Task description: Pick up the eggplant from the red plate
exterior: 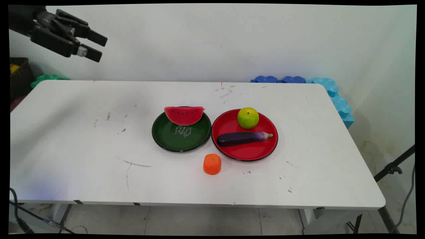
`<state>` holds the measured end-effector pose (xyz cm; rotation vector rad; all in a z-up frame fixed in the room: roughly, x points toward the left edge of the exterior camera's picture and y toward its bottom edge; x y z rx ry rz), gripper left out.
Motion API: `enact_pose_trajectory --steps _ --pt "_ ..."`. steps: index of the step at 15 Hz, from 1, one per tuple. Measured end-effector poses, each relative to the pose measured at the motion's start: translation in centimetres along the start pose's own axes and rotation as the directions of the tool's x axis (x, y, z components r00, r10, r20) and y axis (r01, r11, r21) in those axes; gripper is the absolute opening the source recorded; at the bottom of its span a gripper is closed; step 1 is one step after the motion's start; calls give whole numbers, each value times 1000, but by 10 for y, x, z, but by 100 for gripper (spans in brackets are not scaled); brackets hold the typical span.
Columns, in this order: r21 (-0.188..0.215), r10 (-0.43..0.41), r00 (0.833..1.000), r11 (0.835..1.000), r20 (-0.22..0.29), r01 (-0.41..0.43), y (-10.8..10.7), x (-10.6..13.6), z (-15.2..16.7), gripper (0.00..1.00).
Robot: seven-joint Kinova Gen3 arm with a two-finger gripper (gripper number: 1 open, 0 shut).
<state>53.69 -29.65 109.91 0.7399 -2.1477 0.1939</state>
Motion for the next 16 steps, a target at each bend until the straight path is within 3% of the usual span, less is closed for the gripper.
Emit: enact_pose_trajectory --steps 4,8,16 --pt "-9 22 999 1000 25 -21 -4 20 21 100" --pt "-10 37 997 999 63 -36 -2 61 63 100" --pt "-10 72 985 997 157 -71 21 121 191 100"
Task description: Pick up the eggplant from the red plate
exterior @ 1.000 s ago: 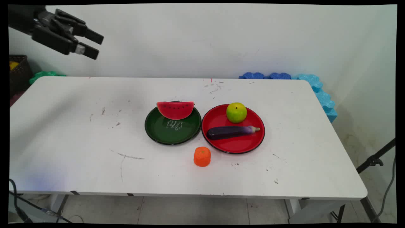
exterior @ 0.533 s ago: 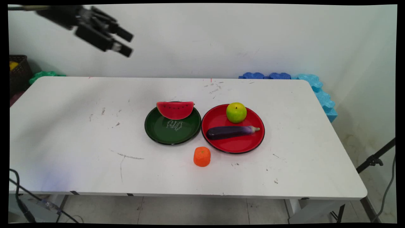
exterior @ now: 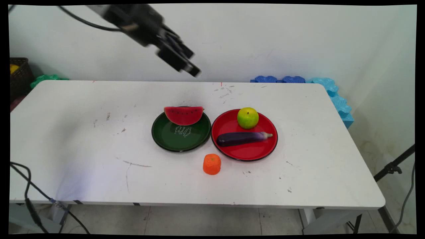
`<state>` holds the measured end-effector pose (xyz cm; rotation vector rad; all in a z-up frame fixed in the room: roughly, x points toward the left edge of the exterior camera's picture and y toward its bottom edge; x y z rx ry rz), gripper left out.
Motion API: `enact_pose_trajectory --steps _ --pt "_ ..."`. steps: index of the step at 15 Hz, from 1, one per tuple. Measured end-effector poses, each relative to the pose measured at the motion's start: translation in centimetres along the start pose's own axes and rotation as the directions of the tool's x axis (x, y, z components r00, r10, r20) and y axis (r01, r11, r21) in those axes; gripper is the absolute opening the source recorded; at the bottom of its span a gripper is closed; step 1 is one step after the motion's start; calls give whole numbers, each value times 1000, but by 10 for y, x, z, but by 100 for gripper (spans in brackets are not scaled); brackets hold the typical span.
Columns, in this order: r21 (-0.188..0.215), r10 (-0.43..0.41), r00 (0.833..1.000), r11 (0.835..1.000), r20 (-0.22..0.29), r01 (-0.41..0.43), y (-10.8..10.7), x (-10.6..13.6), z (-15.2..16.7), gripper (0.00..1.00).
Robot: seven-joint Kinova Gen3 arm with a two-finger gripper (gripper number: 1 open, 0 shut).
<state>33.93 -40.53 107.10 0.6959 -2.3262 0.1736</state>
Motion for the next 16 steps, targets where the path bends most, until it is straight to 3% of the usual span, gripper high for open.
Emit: enact_pose_trajectory --steps 3,7,10,16 --pt "7 10 999 1000 44 -10 7 18 58 100" --pt "23 -14 996 1000 91 11 10 25 129 100" --pt "32 -34 991 999 129 31 9 18 179 100" --pt "45 -71 982 997 176 64 8 0 247 100"
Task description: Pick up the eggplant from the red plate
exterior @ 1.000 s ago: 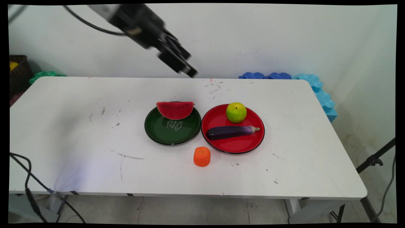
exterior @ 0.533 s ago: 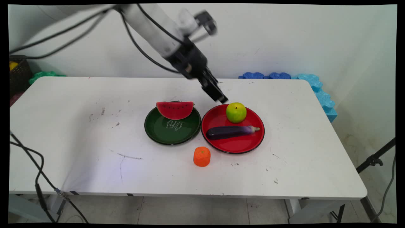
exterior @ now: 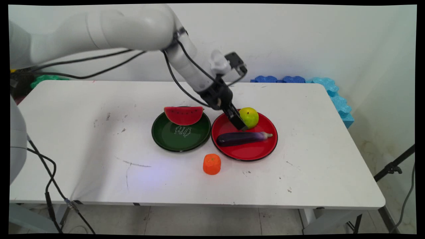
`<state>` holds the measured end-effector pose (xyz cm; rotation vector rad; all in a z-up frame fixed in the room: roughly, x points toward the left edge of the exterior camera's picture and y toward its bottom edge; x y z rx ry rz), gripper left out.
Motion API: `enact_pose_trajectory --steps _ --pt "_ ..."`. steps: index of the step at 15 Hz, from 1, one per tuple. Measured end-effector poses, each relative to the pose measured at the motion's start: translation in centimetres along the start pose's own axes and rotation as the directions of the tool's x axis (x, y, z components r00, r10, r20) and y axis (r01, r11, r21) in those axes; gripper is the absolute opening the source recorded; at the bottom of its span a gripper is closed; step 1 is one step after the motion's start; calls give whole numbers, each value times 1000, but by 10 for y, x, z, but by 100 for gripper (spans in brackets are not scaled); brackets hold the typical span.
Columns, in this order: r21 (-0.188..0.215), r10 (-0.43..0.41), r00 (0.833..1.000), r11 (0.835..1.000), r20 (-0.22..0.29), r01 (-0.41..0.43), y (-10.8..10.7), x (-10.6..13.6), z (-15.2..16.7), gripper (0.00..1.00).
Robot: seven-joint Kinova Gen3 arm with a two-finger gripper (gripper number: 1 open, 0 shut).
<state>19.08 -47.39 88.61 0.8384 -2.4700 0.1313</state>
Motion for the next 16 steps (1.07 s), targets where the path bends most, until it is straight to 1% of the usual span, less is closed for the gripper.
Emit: enact_pose_trajectory --steps 3,6,12,13,16 --pt "5 -7 1000 1000 19 7 1 -6 29 100" --pt "11 -4 1000 1000 29 4 0 -11 51 100" --pt "19 27 998 999 53 -28 -3 -20 76 100" --pt "19 31 998 999 56 -32 -3 -21 78 0" --pt "14 47 997 999 68 -48 -2 -24 81 0"
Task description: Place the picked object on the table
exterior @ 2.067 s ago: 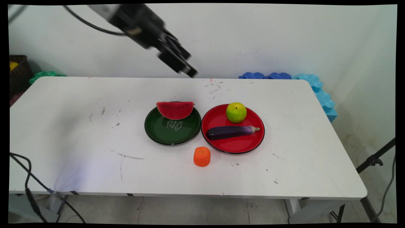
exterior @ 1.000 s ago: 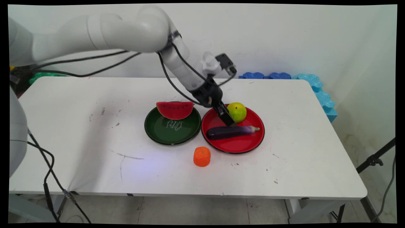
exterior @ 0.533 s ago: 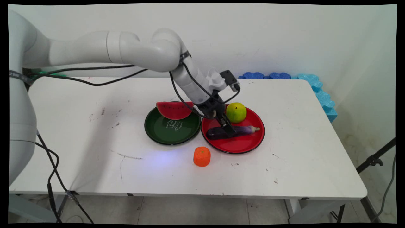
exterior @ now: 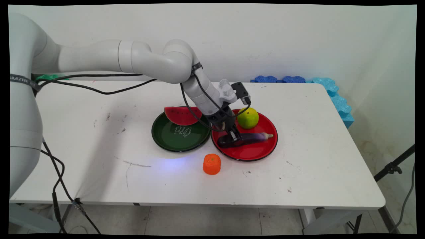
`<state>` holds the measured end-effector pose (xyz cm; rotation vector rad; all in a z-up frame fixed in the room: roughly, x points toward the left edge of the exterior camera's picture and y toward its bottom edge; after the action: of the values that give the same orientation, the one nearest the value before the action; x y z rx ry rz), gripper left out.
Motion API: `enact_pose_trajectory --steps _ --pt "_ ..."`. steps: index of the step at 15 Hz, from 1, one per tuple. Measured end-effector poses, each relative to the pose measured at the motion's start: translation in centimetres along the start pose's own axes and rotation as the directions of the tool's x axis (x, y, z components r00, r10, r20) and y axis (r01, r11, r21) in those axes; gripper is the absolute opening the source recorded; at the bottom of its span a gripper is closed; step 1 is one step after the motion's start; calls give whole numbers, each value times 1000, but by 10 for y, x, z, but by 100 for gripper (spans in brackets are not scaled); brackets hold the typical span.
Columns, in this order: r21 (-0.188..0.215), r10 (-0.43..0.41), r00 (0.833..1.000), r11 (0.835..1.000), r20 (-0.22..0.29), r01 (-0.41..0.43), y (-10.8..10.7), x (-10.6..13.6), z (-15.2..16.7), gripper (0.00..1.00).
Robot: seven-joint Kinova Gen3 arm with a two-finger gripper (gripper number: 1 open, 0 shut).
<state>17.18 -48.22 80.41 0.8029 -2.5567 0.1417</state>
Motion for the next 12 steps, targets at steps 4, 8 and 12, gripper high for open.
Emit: enact_pose_trajectory --steps 4,8,12 --pt "-9 22 1000 1000 4 -22 4 -3 -2 0" --pt "0 31 999 1000 -24 -31 7 5 -22 0" --pt "7 46 996 999 -76 -46 17 17 -66 0"
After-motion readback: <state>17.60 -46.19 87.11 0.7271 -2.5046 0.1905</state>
